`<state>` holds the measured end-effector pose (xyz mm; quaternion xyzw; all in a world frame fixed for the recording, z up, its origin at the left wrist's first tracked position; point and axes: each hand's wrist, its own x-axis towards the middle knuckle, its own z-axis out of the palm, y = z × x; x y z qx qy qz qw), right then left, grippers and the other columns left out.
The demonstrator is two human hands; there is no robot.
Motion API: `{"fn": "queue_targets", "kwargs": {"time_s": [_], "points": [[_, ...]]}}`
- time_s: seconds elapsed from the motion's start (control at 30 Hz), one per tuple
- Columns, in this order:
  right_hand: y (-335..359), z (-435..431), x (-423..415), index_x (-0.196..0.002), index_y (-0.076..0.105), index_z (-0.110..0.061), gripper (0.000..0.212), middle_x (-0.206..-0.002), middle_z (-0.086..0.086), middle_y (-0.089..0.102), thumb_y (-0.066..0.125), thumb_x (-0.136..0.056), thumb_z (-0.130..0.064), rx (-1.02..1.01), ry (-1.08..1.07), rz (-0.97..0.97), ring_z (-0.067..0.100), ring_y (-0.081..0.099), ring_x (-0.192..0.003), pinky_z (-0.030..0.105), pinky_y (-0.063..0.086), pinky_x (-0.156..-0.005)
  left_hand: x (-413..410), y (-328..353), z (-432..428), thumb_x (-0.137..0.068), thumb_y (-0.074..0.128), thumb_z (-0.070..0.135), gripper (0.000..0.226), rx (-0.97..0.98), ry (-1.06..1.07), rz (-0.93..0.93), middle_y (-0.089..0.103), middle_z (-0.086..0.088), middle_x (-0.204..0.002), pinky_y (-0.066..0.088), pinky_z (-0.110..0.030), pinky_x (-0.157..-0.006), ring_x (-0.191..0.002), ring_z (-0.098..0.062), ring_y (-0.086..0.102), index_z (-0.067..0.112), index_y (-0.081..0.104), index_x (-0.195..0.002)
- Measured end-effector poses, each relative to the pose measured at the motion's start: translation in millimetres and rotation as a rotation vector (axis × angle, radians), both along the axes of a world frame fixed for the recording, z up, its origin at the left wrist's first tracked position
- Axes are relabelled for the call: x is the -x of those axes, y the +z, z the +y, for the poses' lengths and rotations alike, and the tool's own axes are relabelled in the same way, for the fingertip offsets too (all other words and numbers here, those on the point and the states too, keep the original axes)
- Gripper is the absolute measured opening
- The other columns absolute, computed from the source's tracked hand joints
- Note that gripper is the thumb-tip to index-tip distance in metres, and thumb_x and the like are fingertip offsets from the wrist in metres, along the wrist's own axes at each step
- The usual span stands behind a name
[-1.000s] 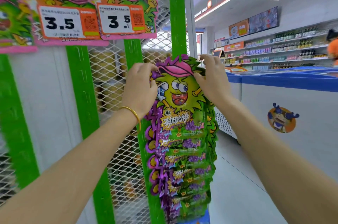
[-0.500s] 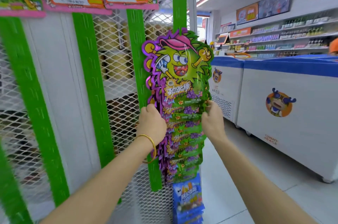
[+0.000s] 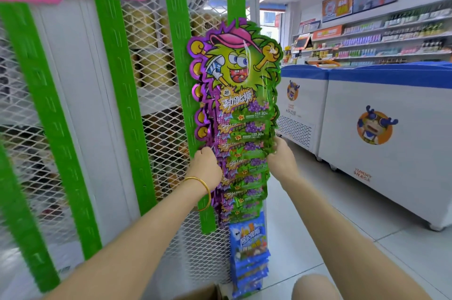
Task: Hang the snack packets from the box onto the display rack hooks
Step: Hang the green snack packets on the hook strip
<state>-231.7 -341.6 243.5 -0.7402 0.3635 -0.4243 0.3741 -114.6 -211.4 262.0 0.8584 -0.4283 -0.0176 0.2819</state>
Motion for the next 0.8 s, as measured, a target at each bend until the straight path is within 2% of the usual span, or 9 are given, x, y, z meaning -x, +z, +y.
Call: {"fn": "queue_targets", "kwargs": {"time_s": [0.1,0.17,0.33,0.4,0.5,0.7,0.8], "points": [[-26.8,-6.5,-4.1,-0.120,0.046,-0.011,0.035,-0.111,0.008,0.058,0.044,-0.088,0.003,-0.097,0.012,0.092,0.023,0.054,-0.096,0.039,0.050,-0.084,-4.2,-15.4,-0.5,-0.089,0.041,0.000,0.022,-0.046,-0.007,0.075,0.052,-0.022,-0.114,0.048,-0.041,-0.083,-0.099,-0.035,0.053,-0.002,0.045,-0.111],[-38.6,-9.7,-8.3,-0.121,0.047,-0.013,0.036,-0.112,0.008,0.058,0.045,-0.088,0.002,-0.129,0.020,0.105,0.024,0.055,-0.097,0.038,0.050,-0.082,-5.4,-22.2,-1.8,-0.089,0.041,0.000,0.024,-0.060,-0.015,0.101,0.053,-0.022,-0.113,0.048,-0.040,-0.082,-0.098,-0.035,0.053,-0.002,0.044,-0.113],[-54.9,-14.1,-17.4,-0.112,0.052,-0.019,0.032,-0.105,0.003,0.062,0.054,-0.083,-0.005,-0.096,0.028,0.070,0.022,0.059,-0.093,0.045,0.054,-0.082,-5.6,-28.6,-5.9,-0.090,0.036,0.001,0.049,-0.082,-0.045,0.158,0.047,-0.025,-0.125,0.045,-0.045,-0.094,-0.110,-0.038,0.051,0.003,0.023,-0.138],[-59.8,-13.0,-18.4,-0.109,0.054,-0.018,0.032,-0.102,0.002,0.063,0.055,-0.082,-0.002,-0.061,0.029,0.046,0.021,0.060,-0.091,0.042,0.054,-0.079,-4.8,-28.9,-6.8,-0.091,0.037,0.001,0.058,-0.080,-0.049,0.153,0.045,-0.026,-0.130,0.043,-0.046,-0.097,-0.114,-0.039,0.049,0.005,0.013,-0.144],[-64.8,-14.4,-18.9,-0.106,0.055,-0.018,0.031,-0.099,0.002,0.064,0.052,-0.081,-0.001,-0.051,0.021,0.025,0.019,0.061,-0.088,0.037,0.055,-0.071,-1.1,-28.9,-6.5,-0.092,0.037,0.001,0.068,-0.100,-0.051,0.117,0.028,-0.023,-0.146,0.037,-0.045,-0.105,-0.127,-0.037,0.041,0.008,-0.002,-0.148],[-66.1,-4.1,-14.7,-0.106,0.052,-0.018,0.032,-0.103,0.005,0.060,0.046,-0.082,0.002,-0.035,0.029,0.026,0.022,0.060,-0.090,0.040,0.056,-0.069,2.6,-35.3,-3.7,-0.092,0.038,0.000,0.070,-0.052,-0.071,0.087,0.016,-0.019,-0.153,0.026,-0.041,-0.112,-0.138,-0.033,0.027,0.010,-0.003,-0.148],[-75.2,15.5,-9.3,-0.108,0.055,-0.018,0.035,-0.104,0.000,0.061,0.048,-0.082,0.003,-0.018,0.028,-0.025,0.018,0.063,-0.088,0.035,0.058,-0.065,-7.4,-50.6,8.9,-0.089,0.039,-0.001,0.071,0.033,-0.095,0.124,0.026,-0.019,-0.148,0.032,-0.047,-0.110,-0.130,-0.036,0.037,0.017,0.005,-0.149]]}}
